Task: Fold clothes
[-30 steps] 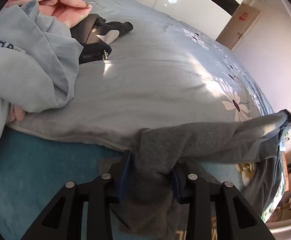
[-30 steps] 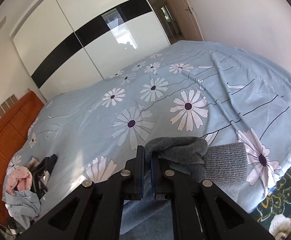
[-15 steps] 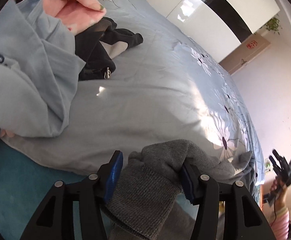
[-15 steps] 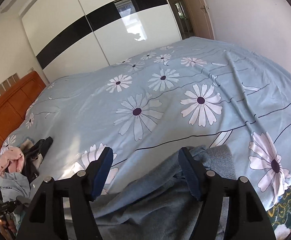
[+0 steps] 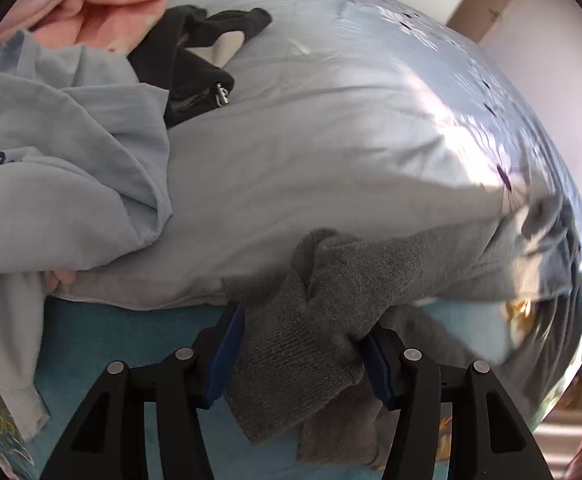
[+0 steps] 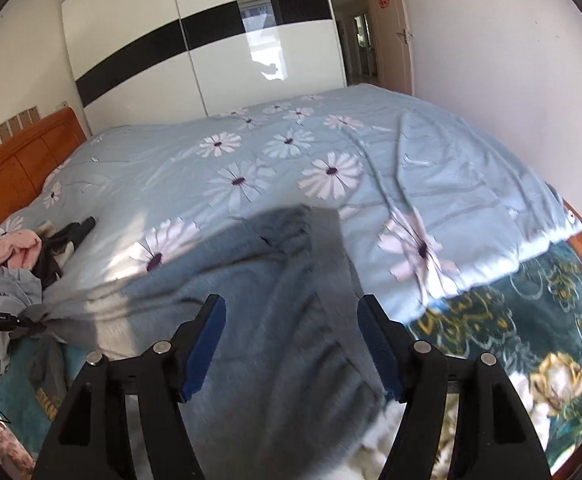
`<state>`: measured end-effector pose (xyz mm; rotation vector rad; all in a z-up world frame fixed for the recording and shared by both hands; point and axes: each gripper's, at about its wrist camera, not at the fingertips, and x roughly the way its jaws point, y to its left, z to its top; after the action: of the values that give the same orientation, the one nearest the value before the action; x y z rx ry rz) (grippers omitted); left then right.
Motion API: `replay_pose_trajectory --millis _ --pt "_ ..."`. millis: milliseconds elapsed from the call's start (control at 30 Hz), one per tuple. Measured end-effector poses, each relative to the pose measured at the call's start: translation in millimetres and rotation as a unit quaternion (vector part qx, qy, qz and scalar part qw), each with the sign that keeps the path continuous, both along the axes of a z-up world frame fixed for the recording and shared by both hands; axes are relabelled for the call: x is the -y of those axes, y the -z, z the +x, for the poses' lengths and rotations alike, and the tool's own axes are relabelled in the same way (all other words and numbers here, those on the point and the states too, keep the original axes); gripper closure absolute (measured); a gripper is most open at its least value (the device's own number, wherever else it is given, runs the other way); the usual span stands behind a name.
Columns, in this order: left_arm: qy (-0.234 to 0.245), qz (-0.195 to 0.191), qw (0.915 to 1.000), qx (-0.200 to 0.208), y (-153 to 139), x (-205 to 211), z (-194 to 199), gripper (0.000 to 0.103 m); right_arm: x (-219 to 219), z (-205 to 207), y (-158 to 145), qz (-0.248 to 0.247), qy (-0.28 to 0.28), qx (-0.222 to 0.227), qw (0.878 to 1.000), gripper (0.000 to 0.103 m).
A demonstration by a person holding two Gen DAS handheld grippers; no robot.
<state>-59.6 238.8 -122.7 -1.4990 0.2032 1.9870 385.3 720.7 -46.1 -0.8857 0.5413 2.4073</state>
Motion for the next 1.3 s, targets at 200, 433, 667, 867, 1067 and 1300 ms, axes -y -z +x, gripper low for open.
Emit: replay_pose_trajectory --millis 200,433,667,867,1067,1300 --pt "-0.052 0.148 0.9858 0.059 6 41 3 0.043 -23 42 71 -0.120 0.060 -0.012 0.991 0.033" --pt "-0.163 0.290 0.9330 0.137 1 97 -12 0.042 -19 24 94 -0.163 0.046 -0.036 0.985 0.033" --pt "-0.100 0.234 0.9651 0.063 4 78 82 0.038 -19 13 103 -0.167 0.045 -0.038 0.984 0.033" --pt "-0.131 0.230 0.9609 0.080 40 50 102 0.038 -19 14 109 -0.185 0.061 -0.046 0.980 0.036" --pt "-0.190 0.259 0.9417 0.101 59 35 99 0.057 -27 29 112 -0.231 0.091 -0.078 0.965 0.086" --pt "-0.238 0.280 0.9296 0.029 8 64 109 0.094 -17 46 71 -0.184 0.092 -0.114 0.972 0.096"
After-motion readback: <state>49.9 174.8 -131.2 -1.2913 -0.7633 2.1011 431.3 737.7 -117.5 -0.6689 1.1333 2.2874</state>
